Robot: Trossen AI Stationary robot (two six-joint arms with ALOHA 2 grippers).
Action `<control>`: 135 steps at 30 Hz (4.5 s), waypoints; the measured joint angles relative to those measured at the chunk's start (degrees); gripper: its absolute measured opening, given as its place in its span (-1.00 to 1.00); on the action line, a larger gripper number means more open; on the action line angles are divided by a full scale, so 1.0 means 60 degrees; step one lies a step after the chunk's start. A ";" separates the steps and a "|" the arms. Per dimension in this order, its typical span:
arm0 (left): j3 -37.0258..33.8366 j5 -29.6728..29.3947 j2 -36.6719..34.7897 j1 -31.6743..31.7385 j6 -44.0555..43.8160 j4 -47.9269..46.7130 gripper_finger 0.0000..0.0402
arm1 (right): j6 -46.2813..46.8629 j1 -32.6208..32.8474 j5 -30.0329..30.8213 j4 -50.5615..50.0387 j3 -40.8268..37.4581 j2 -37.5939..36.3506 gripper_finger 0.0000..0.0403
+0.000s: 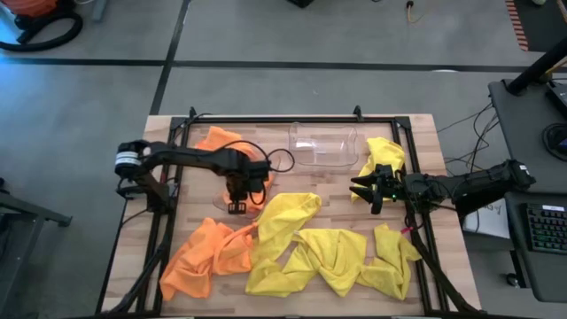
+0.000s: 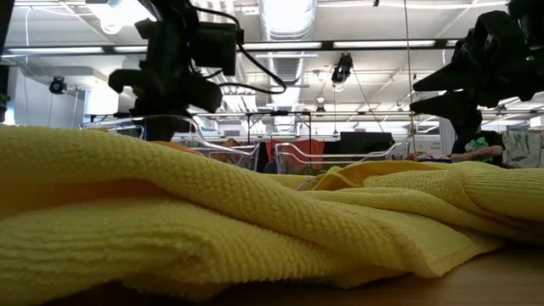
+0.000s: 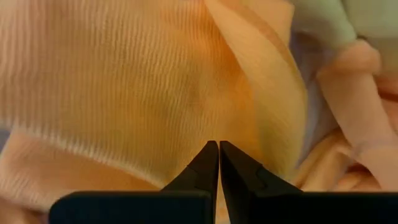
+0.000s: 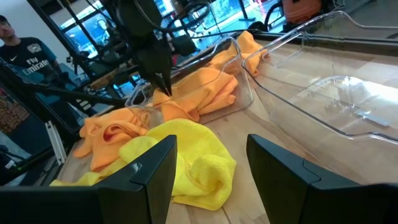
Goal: Sort microfiber towel by color & place in baskets
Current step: Put the orange microfiber towel into the left transparent bin, then put the yellow microfiber towel into the right transparent bin
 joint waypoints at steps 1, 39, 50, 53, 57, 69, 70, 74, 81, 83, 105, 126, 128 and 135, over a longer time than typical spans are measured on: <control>0.0000 0.0000 0.0104 0.0000 0.0000 0.0023 -1.00 | 0.0000 0.0002 0.0000 0.0000 0.0000 0.0000 -0.06; 0.0670 0.0594 0.0168 -0.0449 -0.0341 0.0063 -1.00 | 0.0004 0.0000 0.0001 0.0000 -0.0022 -0.0001 -0.06; 0.0648 0.0233 0.0789 -0.0455 -0.0368 0.0158 -1.00 | 0.0062 0.0000 0.0004 0.0000 -0.0029 0.0000 -0.06; 0.0648 0.0189 0.0814 -0.0455 -0.0368 0.0162 -1.00 | 0.0062 0.0000 0.0004 0.0000 -0.0029 -0.0002 -0.06; 0.0722 0.0162 0.0539 -0.0455 -0.0368 -0.0017 -1.00 | 0.0058 0.0000 0.0004 -0.0004 -0.0029 -0.0004 -0.06; 0.0944 -0.2509 -0.0194 0.0293 0.0345 -0.0016 -1.00 | 0.0068 0.0000 0.0002 0.0000 -0.0029 -0.0003 -0.06; 0.0824 -0.2512 -0.0194 0.0449 0.0392 0.0095 -1.00 | 0.0133 0.0000 0.0000 0.0000 -0.0029 -0.0002 -0.06; 0.0399 -0.2521 -0.0180 0.0905 0.0546 0.0535 -1.00 | 0.0500 0.0004 -0.0030 0.0000 -0.0029 -0.0004 -0.06; 0.0397 -0.2526 -0.0250 0.0954 0.0714 0.0651 -1.00 | 0.0670 0.0004 -0.0080 -0.0054 0.0153 0.0000 -0.06; 0.0482 -0.2543 -0.0422 0.0903 0.0714 0.0701 -1.00 | 0.0762 0.0004 -0.0080 -0.0494 0.0494 0.0000 -0.06; -0.3056 -0.4265 -0.6766 -0.2634 -0.2228 0.7602 -1.00 | 0.4719 0.0004 -0.1171 -1.2681 0.6598 0.5055 -0.19; -0.3956 -0.6324 -0.7108 -0.5580 -0.2805 0.8518 -1.00 | 0.2991 -0.0006 -0.0787 -1.3172 0.8579 0.8246 0.32; -0.3956 -0.6328 -0.7101 -0.5668 -0.2820 0.8515 -1.00 | 0.2456 -0.0011 -0.0986 -1.3229 0.8696 0.8478 0.32; -0.3956 -0.6337 -0.7097 -0.5708 -0.2943 0.8511 -1.00 | 0.2191 -0.0013 -0.1001 -1.3242 0.8973 0.9211 0.28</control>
